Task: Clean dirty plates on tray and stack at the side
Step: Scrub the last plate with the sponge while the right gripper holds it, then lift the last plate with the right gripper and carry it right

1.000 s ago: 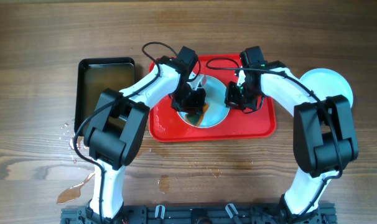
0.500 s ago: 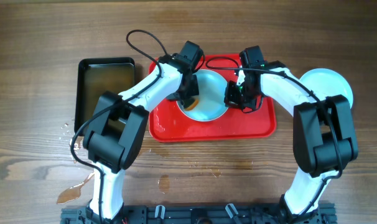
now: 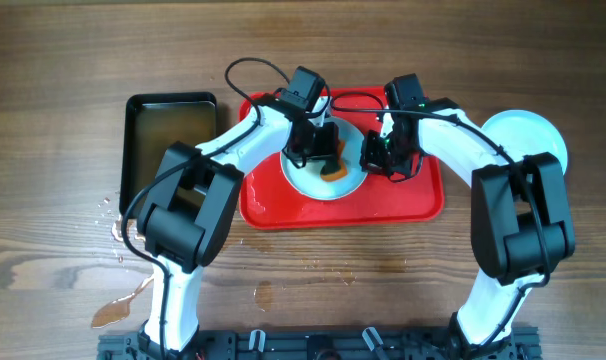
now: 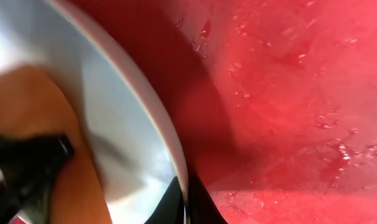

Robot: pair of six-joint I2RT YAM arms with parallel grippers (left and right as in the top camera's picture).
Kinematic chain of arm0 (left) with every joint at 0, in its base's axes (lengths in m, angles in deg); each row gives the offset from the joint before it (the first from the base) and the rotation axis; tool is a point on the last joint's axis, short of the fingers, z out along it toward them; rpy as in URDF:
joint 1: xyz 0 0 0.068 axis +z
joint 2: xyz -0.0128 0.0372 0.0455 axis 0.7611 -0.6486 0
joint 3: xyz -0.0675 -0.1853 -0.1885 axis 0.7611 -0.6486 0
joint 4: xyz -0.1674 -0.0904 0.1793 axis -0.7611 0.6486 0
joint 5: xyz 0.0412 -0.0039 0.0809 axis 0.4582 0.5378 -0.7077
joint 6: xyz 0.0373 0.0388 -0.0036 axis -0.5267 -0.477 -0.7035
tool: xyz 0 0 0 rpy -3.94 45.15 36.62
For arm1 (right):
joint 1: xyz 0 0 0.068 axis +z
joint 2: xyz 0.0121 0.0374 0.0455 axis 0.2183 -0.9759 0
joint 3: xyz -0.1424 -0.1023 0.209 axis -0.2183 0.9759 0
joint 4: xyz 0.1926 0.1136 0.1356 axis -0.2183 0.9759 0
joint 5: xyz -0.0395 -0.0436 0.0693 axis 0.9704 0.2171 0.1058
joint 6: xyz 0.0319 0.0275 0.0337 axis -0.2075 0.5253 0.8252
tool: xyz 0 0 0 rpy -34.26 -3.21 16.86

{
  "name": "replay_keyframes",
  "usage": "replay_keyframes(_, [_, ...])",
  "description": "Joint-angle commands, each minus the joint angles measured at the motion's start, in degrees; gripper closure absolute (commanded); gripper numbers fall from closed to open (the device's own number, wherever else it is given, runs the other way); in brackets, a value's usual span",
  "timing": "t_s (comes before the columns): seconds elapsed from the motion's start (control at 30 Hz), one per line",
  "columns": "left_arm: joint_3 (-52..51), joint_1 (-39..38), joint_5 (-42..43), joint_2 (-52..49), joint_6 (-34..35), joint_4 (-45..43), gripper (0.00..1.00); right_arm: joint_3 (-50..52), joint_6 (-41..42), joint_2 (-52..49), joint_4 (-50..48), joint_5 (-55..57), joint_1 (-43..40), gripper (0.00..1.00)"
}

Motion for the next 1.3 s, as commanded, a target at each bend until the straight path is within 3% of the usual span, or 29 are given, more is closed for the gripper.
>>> replay_keyframes(0.0, [-0.3,0.2,-25.9,-1.1,7.0,0.1,0.96,1.6,-0.2,-1.7,0.3,1.7,0.5,0.96])
replay_keyframes(0.13, [-0.3,0.2,-40.5,-1.1,14.0,7.7,0.96,1.6,-0.2,-1.7,0.2,1.7,0.5,0.96])
replay_keyframes(0.23, [-0.3,0.1,-37.4,-1.1,14.7,15.6,0.94,1.6,-0.2,-1.7,0.1,1.7,0.5,0.96])
replay_keyframes(0.3, [-0.3,0.1,-28.0,-1.1,12.0,21.3,0.96,1.7,-0.3,-1.7,0.1,1.7,0.5,0.96])
replay_keyframes(0.33, [-0.3,0.2,-19.6,-1.1,6.8,23.2,0.96,1.7,-0.5,-1.7,0.1,1.7,0.5,0.96])
replay_keyframes(0.53, [0.2,0.7,13.7,-1.0,-8.2,24.6,0.96,1.7,-1.6,-1.7,0.4,1.4,0.5,0.96])
replay_keyframes(0.6, [1.9,2.2,18.2,-0.8,-9.6,24.7,0.96,1.7,-1.7,-1.7,0.5,1.2,0.5,0.96])
replay_keyframes(0.8, [8.4,12.8,18.6,3.3,-9.4,27.5,0.96,1.7,-2.0,-1.7,0.0,0.0,0.5,0.96])
replay_keyframes(0.9, [9.1,20.6,18.5,8.1,-9.4,27.4,0.96,1.5,-6.3,-1.7,-3.1,-6.7,0.2,0.96])
replay_keyframes(1.03, [9.1,25.7,16.1,11.1,-9.4,29.1,0.96,0.8,-7.8,0.0,-3.8,-8.1,-0.7,0.96])
replay_keyframes(1.17, [9.1,25.8,10.8,11.1,-9.4,31.3,0.96,0.8,-7.6,7.4,-2.5,0.1,-0.7,0.96])
replay_keyframes(1.27, [9.1,25.8,10.6,11.1,-9.4,31.3,0.96,0.8,-7.6,16.0,0.4,13.9,-0.4,0.96])
